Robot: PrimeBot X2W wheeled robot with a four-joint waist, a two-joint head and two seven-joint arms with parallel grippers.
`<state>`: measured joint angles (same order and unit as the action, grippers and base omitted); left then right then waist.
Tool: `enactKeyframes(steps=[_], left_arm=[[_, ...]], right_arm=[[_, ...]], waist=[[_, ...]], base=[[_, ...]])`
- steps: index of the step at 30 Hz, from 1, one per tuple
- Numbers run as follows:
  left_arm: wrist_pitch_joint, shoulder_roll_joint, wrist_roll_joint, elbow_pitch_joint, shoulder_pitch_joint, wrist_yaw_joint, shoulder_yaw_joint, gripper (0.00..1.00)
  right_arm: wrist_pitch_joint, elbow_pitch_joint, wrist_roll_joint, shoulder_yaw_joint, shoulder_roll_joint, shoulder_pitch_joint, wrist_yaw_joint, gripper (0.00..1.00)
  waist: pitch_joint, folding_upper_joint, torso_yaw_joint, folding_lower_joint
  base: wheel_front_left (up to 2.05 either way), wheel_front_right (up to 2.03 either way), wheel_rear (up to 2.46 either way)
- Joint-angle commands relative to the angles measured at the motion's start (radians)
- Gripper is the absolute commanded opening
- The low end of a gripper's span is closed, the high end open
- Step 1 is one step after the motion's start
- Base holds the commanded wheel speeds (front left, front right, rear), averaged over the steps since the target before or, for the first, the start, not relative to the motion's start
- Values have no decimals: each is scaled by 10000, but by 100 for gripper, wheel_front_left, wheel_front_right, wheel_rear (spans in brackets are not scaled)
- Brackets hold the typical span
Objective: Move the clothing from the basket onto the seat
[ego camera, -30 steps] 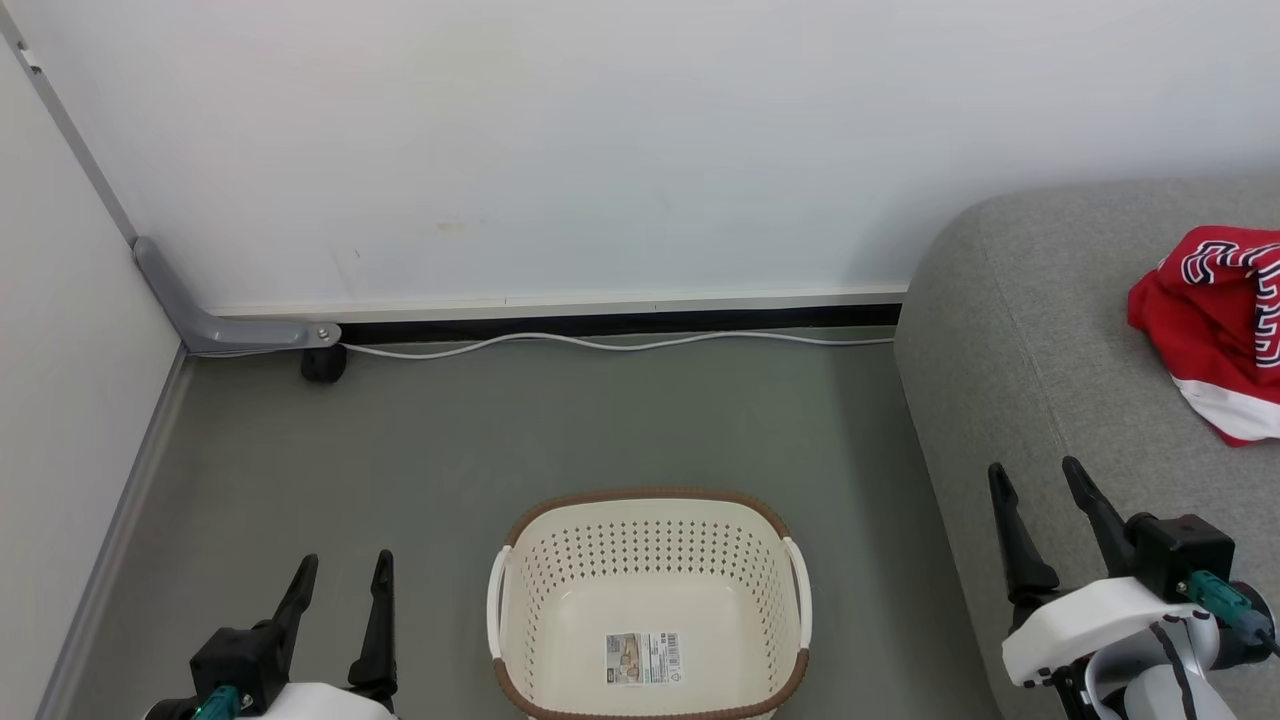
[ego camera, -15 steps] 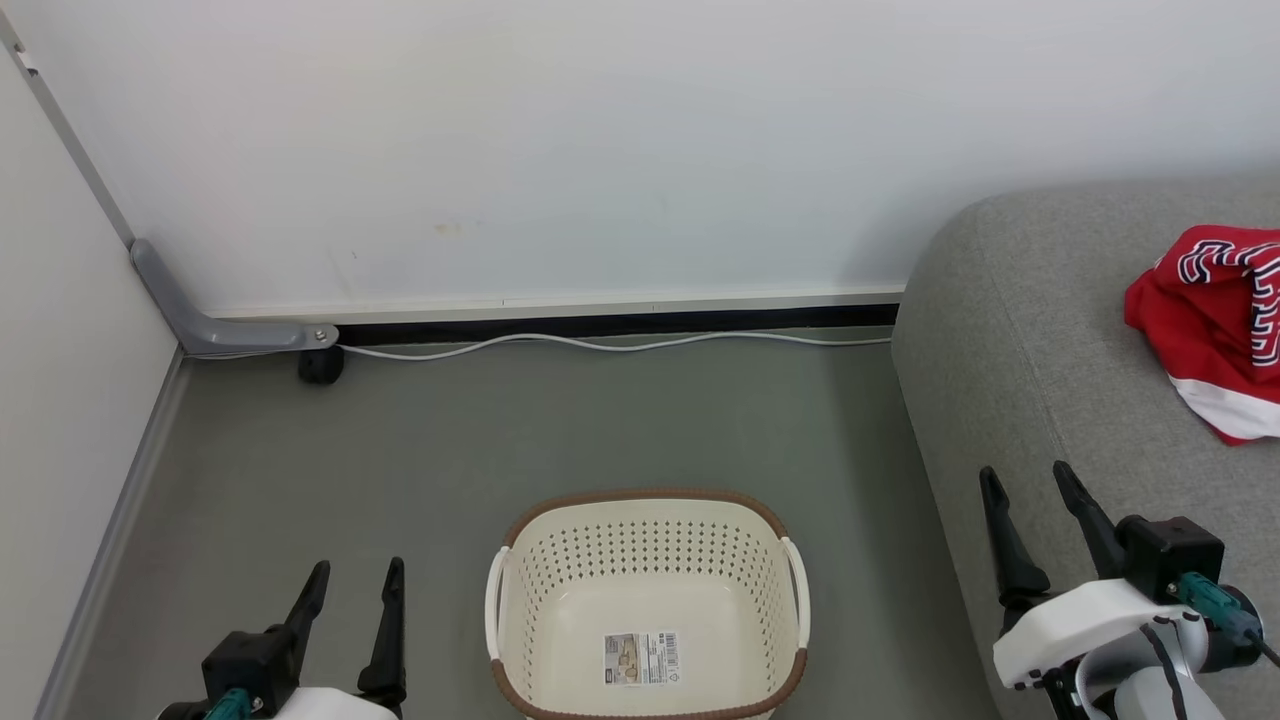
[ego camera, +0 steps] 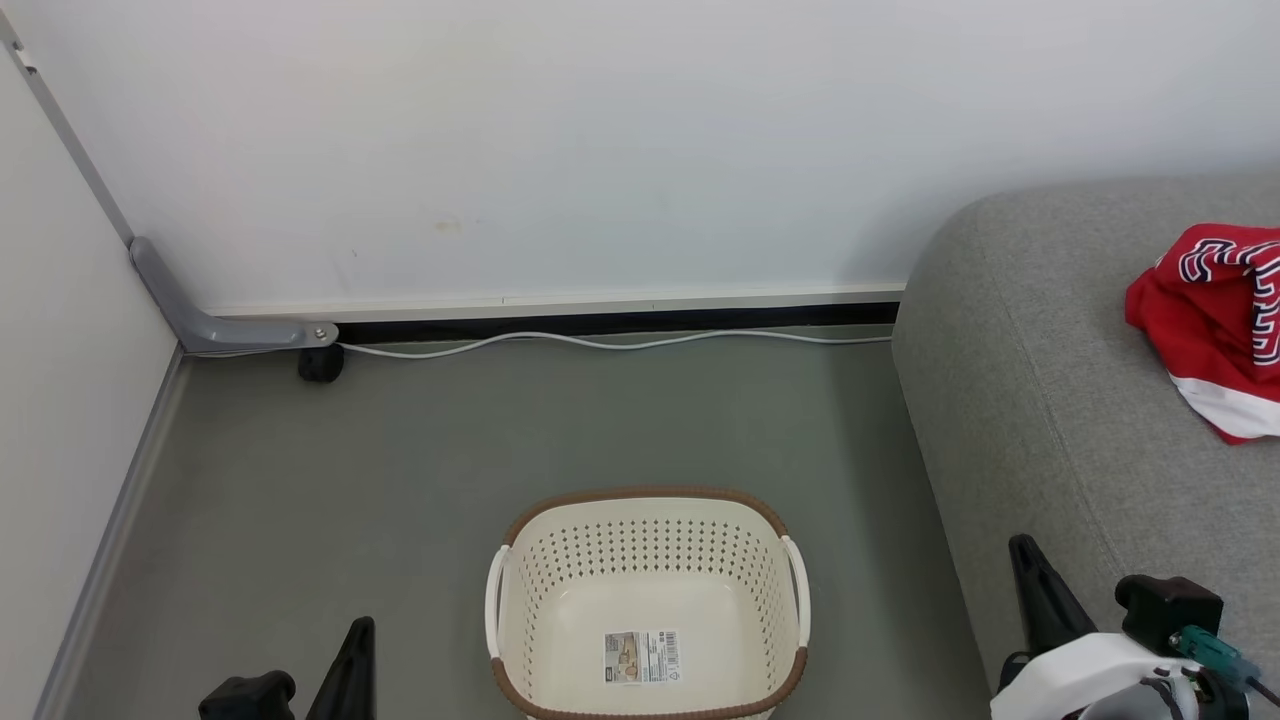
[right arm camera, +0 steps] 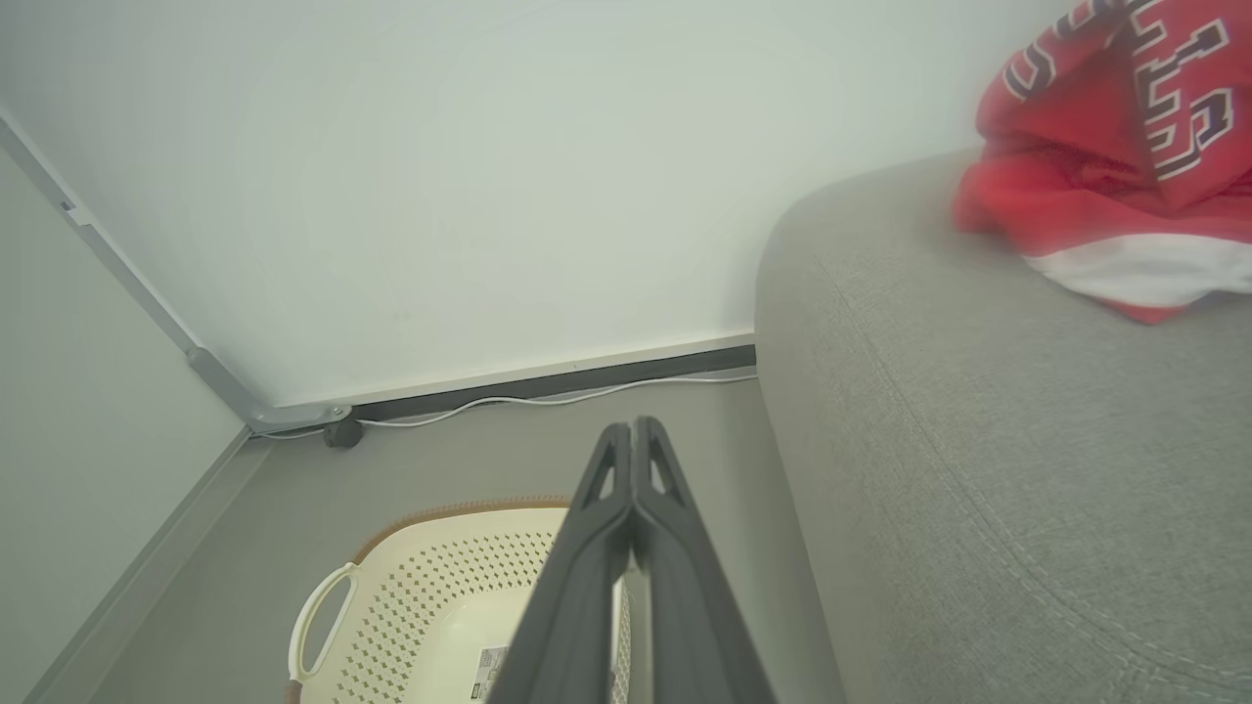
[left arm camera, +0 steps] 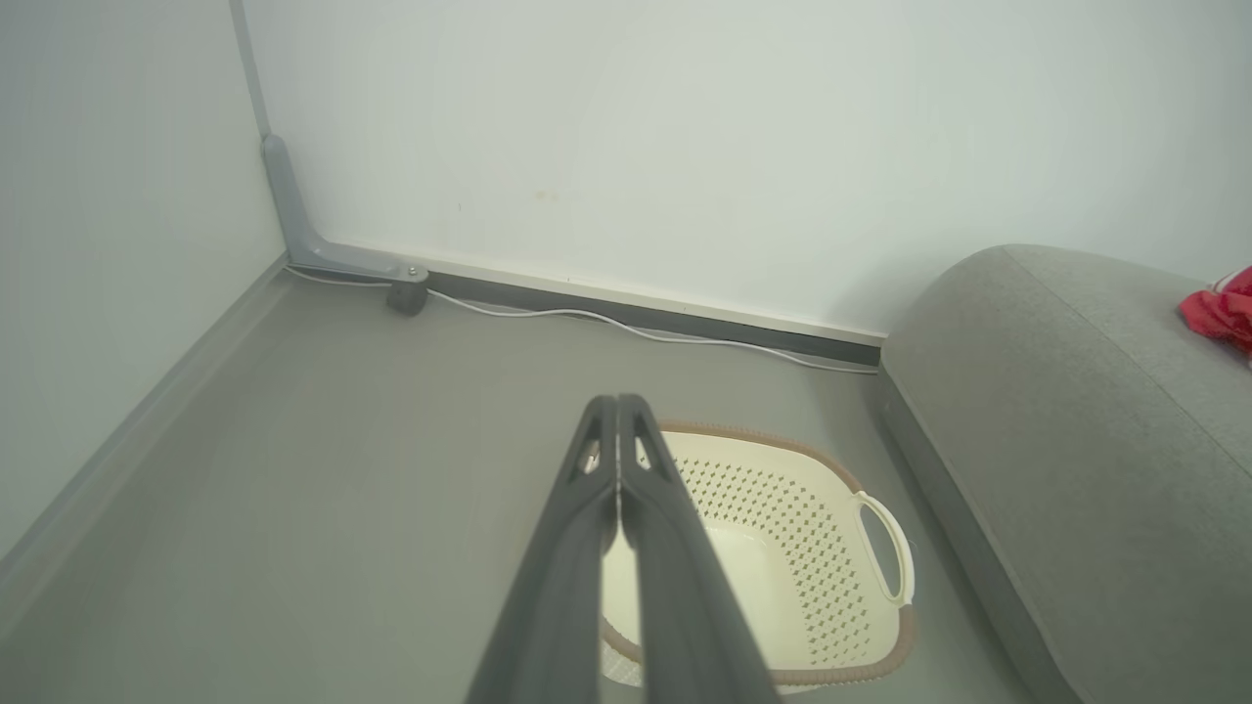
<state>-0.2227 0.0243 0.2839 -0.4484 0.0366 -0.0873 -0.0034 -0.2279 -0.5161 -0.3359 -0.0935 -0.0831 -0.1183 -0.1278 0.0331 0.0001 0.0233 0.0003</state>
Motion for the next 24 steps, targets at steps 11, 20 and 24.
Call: enactKeyframes(steps=[11, 20, 24], left_arm=[[294, 130, 1407, 478, -456, -70, 168, 0], [555, 141, 2430, 616, -537, -102, 251, 0], [672, 146, 2884, 676, -575, -115, 289, 0]], right_arm=[[344, 559, -1362, 264, -45, -320, -5, 0], [606, 747, -2344, 417, -12, -282, -7, 0], [723, 830, -2781, 486, 2, -265, -8, 0]], waist=[[-49, -1, -24, -3], [-76, -1, -42, -3], [-88, -1, -50, -3]], base=[[0, 0, 0], [0, 0, 0], [0, 0, 0]])
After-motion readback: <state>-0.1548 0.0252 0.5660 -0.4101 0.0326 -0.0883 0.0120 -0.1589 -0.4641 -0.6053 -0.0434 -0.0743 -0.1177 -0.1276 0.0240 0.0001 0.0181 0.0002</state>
